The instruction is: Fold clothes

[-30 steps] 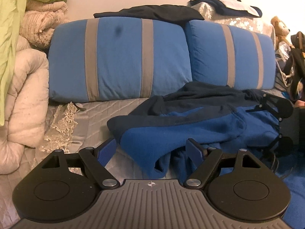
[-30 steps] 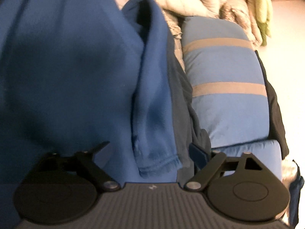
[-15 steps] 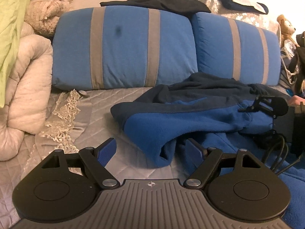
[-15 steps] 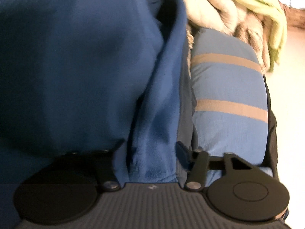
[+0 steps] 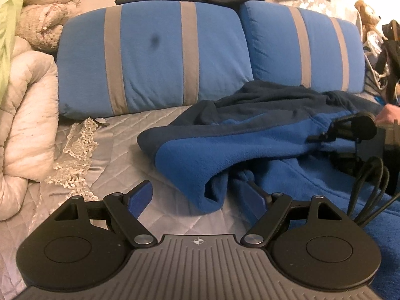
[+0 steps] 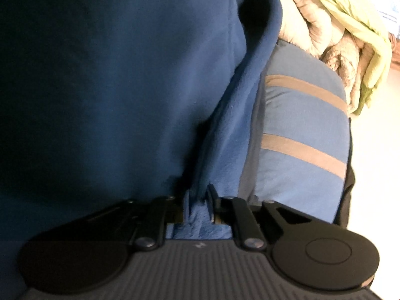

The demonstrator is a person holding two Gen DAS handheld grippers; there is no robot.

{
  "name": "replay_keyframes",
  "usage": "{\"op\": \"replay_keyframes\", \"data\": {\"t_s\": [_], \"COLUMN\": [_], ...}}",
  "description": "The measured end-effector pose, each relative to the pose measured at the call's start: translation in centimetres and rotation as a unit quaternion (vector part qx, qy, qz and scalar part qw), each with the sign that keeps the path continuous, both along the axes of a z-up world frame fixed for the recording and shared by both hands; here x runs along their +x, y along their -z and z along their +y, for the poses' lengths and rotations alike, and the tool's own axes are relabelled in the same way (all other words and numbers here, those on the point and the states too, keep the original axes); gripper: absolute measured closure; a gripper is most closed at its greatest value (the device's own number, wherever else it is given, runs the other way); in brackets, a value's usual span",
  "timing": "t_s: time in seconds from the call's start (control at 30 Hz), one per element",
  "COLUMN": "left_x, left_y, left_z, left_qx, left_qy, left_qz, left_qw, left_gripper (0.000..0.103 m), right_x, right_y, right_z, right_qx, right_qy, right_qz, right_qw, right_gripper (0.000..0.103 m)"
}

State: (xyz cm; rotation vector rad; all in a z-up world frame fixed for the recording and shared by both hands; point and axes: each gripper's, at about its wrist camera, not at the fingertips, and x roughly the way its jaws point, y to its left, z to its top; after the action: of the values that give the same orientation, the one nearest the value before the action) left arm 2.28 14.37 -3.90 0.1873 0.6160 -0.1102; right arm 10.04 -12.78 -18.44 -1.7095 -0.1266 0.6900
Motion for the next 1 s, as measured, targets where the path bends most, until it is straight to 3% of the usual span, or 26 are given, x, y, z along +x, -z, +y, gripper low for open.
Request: {"op": "replay_keyframes", "data": {"t_s": [0.1,0.17,0.23,0.47,0.67,0.87,1.0], "left_x": [0.4,0.8,1.2,3.7,5.9,7.1,8.2], "left_y": [0.6,1.0,1.3,2.0,2.5,1.5,0.6], "left_z": [-0.4,-0.8,-1.2,-2.0,-2.6,-2.5,-2.9], "left_qx": [0.019,0.040,0.065,0.096,0.122,0.145,0.198], "left_qy": [-0.001,0.003,0.003,0.002,0.001,-0.024,-0.032], "left_qz": [0.002,0.007,0.008,0.009,0.009,-0.024,-0.047], "left_qw": [0.9998,0.9992,0.9979,0.9953,0.9925,0.9889,0.9785], "left_gripper": [0.023,0.023,0.023,0.023,0.023,0.022,0.021], "right_x": [0.5,1.1,1.5,3.6,5.0,6.2,7.2], "right_y": [-0.4,-1.7,-3.5,-12.0,-18.0,-23.0,-25.2], "right_z": [0.6,1.3,1.7,3.2,3.9,4.0,2.8], "right_qx": [0.007,0.027,0.045,0.097,0.113,0.139,0.151], "right_qy": [0.047,0.079,0.085,0.082,0.073,0.079,0.093], "right_qz": [0.000,0.029,0.040,0.015,-0.036,-0.080,-0.093], "right_qw": [0.999,0.996,0.995,0.992,0.990,0.984,0.980], "right_gripper": [0.074,0.090,0.096,0.096,0.096,0.096,0.096]}}
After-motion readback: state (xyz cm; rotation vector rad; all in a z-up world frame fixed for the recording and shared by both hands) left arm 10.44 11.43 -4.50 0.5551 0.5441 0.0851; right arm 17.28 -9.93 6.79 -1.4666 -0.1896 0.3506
